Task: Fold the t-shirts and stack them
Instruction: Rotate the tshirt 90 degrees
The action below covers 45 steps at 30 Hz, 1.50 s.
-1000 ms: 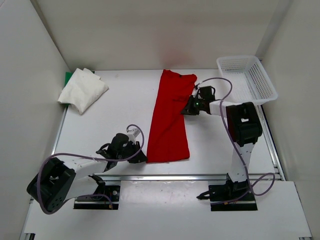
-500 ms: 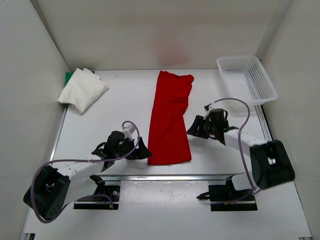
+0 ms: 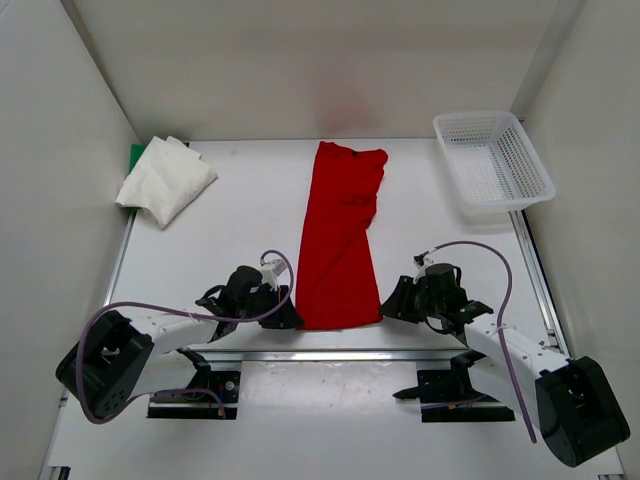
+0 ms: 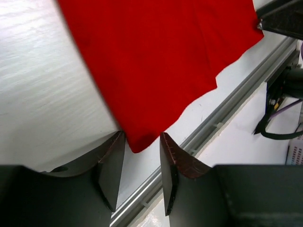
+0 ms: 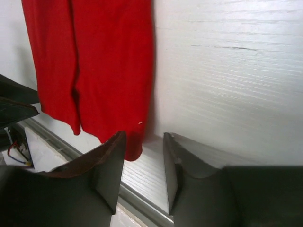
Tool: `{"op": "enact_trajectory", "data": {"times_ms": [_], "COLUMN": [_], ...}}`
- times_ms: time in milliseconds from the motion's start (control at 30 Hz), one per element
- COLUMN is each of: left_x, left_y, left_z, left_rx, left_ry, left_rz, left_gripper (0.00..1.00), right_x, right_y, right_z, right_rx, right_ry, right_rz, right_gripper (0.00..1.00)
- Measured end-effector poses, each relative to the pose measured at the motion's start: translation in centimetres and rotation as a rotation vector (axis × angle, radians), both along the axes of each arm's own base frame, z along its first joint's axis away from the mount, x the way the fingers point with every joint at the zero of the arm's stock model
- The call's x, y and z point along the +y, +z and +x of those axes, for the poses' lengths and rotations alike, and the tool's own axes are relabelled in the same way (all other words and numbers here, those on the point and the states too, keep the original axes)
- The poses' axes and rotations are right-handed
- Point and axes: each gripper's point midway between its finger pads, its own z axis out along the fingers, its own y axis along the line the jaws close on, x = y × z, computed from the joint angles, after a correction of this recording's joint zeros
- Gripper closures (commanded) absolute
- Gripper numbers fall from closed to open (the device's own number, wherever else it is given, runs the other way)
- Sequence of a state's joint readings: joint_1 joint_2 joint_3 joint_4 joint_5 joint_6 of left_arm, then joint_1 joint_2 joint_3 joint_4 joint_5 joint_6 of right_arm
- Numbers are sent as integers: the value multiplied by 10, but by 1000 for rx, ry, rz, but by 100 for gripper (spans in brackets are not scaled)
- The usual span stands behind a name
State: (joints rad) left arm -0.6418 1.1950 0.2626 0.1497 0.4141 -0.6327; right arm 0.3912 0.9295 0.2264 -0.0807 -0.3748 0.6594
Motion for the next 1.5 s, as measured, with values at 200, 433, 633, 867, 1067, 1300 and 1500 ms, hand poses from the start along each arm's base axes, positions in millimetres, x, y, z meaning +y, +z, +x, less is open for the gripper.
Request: {"op": "enact_trajectory", "data": {"times_ms": [200,433,633,867,1067,1300,1500], "left_x": [-1,-1,5,6,7,-5,-13], "left_y": [0,-2,-7,-7,-3,45,74], "left_z": [-3,-6,-14,-18,-21,26,118], "left_rx": [-1,1,22,37,49,-16,-66], "left_ry": [-17,-31,-42,-48,-39,12,136], "left_rz": [6,19,52,52,42,-1,-23], "left_gripper": [46,70,84,99,100,100,100], "right_x": [8,16,27,18,14,4,-10], "right_y": [0,3,7,-5,-3,38,67], "right_z": [-6,-14,-41,-64,-62,1,78], "right_rx": [33,40,42,87,107,14,-82], "right_ry": [21,51,97,44,21,-48,-85], "right_rz": [29,43,79,113,98,73,28], "right_gripper": [94,100,100,100,100,100,100]}}
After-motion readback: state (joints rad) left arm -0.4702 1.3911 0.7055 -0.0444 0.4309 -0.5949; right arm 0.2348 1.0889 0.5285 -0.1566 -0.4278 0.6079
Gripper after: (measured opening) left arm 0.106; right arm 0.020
